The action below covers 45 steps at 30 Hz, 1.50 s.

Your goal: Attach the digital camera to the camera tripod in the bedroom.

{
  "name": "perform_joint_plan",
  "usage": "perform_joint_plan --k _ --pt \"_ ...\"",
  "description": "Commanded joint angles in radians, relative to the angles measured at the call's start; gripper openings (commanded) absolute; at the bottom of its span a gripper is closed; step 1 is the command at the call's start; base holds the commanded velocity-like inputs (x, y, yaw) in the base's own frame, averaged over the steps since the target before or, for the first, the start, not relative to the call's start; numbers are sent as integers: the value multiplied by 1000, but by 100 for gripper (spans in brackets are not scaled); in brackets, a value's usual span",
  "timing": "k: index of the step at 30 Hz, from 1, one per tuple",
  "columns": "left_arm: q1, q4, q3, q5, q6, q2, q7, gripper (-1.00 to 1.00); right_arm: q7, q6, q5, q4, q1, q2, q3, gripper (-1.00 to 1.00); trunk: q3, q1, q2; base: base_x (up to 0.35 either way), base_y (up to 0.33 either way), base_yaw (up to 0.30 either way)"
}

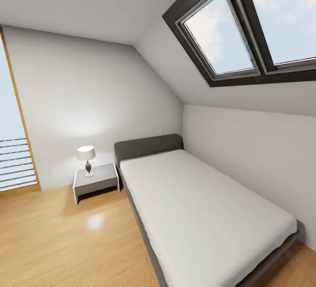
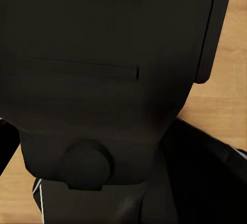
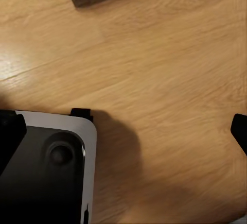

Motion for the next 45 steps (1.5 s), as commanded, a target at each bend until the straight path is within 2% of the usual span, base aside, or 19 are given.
perform_joint_plan --k 1,45 --pt "0 1 -9 6 -2 0 0 -100 2 -5 4 3 -1 -1 -8 100 0 0 -1 0 0 269" --pt "0 1 -9 6 -2 0 0 -100 1 -5 4 2 -1 0 -8 100 0 0 -1 0 0 269"
